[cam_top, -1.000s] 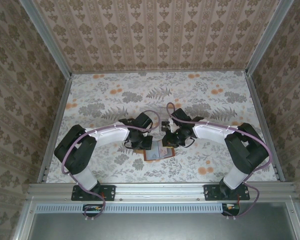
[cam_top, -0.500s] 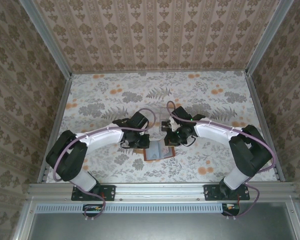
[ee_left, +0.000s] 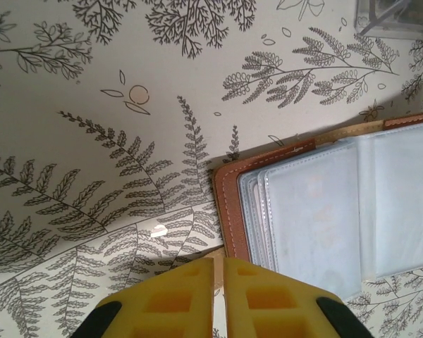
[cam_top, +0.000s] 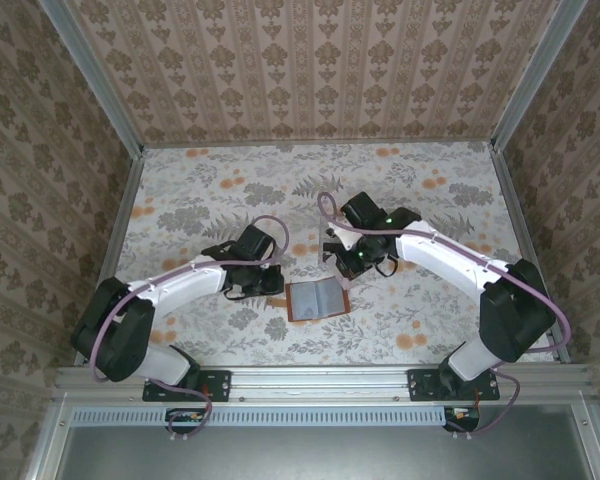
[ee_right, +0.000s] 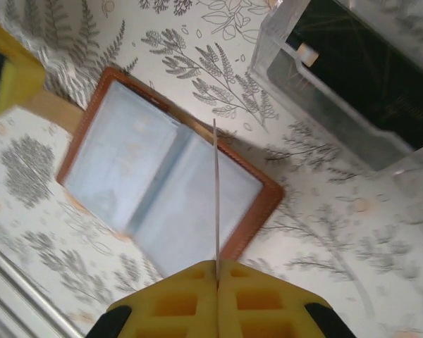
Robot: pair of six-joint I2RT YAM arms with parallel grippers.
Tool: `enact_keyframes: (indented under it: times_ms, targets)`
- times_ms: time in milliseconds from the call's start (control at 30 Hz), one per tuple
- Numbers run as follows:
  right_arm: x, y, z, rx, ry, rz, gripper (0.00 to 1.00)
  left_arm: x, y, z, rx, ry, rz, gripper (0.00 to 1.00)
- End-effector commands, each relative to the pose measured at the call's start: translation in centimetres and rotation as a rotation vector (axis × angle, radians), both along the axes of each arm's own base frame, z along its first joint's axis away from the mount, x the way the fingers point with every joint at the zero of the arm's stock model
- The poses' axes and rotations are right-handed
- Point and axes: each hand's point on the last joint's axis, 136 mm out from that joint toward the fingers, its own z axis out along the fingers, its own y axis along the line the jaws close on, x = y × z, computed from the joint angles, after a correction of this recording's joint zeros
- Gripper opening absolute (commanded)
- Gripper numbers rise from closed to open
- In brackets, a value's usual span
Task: Take the credit cards out of the card holder
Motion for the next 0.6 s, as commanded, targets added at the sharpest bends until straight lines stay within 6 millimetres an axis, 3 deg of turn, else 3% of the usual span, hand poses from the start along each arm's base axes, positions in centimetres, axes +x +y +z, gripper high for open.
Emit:
enact_keyframes:
  times_ms: [0,167,300,567]
  targets:
    - [-0.3,-1.7,1.8,-0.120,-0.087,0.255,0.02,0.0,0.1,0.6,-0.022,-0.017,0.001,0.12]
    - [0.9,-2.5,2.5,-0.217,-0.184,0.437,0.00,0.1,0.4,0.8,-0.029,-0.022,0.007,0.12]
    - [1.5,-2.2,2.4,-0.236,-0.159,0.546,0.00,0.1,0.6,0.8,-0.030,-0.024,0.007,0.12]
    - [5.4,-2.0,2.1,-0.333,-0.120,0.673,0.00,-0.1,0.7,0.6,-0.031,-0.013,0.005,0.14]
